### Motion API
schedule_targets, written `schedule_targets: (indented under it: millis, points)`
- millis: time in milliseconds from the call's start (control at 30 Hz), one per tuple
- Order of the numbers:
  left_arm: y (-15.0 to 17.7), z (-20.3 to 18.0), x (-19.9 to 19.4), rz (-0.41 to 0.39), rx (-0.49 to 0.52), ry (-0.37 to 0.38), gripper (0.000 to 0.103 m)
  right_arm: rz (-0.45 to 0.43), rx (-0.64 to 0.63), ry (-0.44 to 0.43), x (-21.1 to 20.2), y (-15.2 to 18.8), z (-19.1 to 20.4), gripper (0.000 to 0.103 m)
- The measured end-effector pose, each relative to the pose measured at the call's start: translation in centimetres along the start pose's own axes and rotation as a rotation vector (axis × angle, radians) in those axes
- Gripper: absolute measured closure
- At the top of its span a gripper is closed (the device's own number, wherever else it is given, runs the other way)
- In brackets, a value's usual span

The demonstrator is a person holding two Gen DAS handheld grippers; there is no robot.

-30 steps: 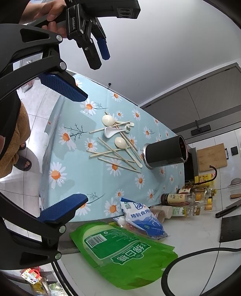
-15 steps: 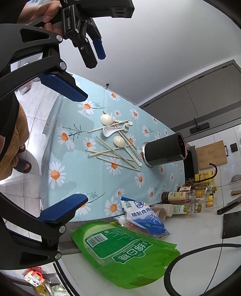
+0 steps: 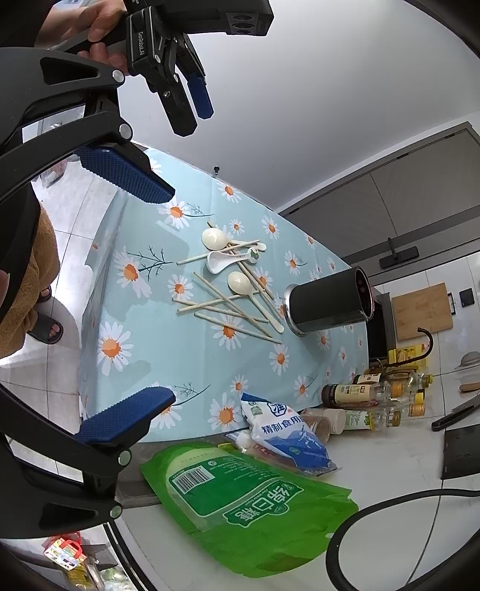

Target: Organize utensils

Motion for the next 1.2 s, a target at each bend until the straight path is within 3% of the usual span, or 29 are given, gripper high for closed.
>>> schedule_targets:
  millis: [900, 1200]
  points:
    - [0.2, 0.4, 0.0, 0.018, -0.021, -0.001, 0.007, 0.024, 0.007, -0.015, 0.5, -0.1, -0.4, 0.004]
    - [-0.1, 0.8, 0.5, 0.059, -0.087, 0.040, 0.007, 0.044, 0.046, -0.032, 1.0, -0.3, -1.4, 0.004]
Point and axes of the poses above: each gripper's, at about its wrist camera, not at the fingertips, and x roughly the way its jaws point, z to its left, y to its underside, the point moved 3 cm from there along x, roughly the way its jaws point, and after that the axes turned 7 degrees about z, right-handed, at the moved point
